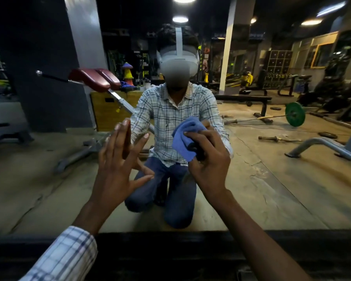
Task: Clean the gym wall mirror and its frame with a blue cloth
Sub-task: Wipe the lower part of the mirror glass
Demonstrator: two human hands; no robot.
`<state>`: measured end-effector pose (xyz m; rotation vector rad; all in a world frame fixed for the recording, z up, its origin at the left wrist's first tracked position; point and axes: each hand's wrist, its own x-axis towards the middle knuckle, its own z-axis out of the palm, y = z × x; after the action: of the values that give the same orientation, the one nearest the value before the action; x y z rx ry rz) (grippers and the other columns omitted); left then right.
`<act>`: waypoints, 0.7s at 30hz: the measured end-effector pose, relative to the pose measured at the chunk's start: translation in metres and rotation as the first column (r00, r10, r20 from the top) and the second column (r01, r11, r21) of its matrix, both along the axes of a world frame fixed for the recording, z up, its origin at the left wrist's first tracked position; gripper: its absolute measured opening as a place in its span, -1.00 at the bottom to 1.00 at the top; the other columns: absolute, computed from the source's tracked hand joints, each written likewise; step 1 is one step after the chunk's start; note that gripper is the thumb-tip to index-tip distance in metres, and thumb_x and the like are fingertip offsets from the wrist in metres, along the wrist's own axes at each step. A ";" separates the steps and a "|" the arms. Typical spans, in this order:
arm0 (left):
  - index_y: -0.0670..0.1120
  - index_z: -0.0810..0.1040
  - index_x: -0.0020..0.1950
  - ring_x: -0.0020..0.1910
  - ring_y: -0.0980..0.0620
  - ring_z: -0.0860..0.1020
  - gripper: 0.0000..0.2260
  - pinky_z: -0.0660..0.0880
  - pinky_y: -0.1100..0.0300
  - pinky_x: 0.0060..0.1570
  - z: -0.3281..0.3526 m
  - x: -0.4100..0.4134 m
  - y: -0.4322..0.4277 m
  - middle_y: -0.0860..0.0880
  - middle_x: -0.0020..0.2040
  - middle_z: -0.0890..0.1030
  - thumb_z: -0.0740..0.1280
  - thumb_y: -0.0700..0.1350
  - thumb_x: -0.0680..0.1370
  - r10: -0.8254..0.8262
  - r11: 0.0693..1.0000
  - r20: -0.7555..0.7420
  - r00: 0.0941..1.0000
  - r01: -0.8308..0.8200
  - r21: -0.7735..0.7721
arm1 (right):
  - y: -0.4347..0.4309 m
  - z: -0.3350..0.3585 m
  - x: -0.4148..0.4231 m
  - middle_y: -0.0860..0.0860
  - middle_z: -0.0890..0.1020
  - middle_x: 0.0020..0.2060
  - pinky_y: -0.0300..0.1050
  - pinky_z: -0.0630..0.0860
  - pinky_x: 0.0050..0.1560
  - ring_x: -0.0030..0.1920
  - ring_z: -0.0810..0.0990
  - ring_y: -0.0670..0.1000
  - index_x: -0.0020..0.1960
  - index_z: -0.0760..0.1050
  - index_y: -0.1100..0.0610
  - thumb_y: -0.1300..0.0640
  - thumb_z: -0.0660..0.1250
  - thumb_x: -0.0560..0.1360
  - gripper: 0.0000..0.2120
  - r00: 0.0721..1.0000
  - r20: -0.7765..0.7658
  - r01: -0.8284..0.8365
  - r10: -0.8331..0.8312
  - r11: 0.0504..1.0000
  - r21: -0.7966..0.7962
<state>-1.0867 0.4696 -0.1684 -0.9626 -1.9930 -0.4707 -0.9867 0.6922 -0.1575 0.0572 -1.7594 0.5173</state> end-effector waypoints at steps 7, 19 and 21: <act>0.02 0.22 0.67 0.68 -0.20 -0.06 0.00 0.14 -0.26 0.53 0.004 0.010 -0.001 -0.16 0.71 -0.09 0.62 0.19 0.34 0.025 1.000 0.015 1.000 -0.025 -0.004 | -0.002 0.005 0.006 0.12 0.61 0.12 0.15 0.56 0.00 0.12 0.60 0.22 0.22 0.66 0.17 0.20 0.32 0.40 -0.60 0.999 0.019 -0.028 0.027 0.999 0.038; 0.04 0.21 0.67 0.69 -0.16 -0.07 -0.02 0.14 -0.26 0.52 0.002 0.000 -0.005 -0.15 0.71 -0.10 0.56 0.28 0.37 0.015 1.000 -0.011 1.000 -0.015 -0.012 | -0.002 0.005 0.004 0.05 0.62 0.12 -0.05 0.55 -0.02 0.11 0.62 0.14 0.21 0.66 0.13 0.35 0.51 0.38 -0.59 0.999 0.028 0.019 -0.019 1.000 0.022; 0.05 0.19 0.67 0.69 -0.14 -0.09 -0.03 0.08 -0.18 0.54 0.004 -0.001 -0.008 -0.13 0.71 -0.12 0.55 0.28 0.38 0.003 1.000 -0.021 1.000 -0.003 -0.027 | -0.004 0.004 0.005 0.03 0.61 0.11 -0.10 0.55 -0.01 0.12 0.62 0.10 0.20 0.66 0.13 0.35 0.54 0.38 -0.60 1.000 0.015 0.017 -0.018 1.000 0.026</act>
<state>-1.0878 0.4613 -0.1645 -0.9776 -1.9863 -0.4312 -0.9820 0.6887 -0.1539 0.0564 -1.7798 0.4836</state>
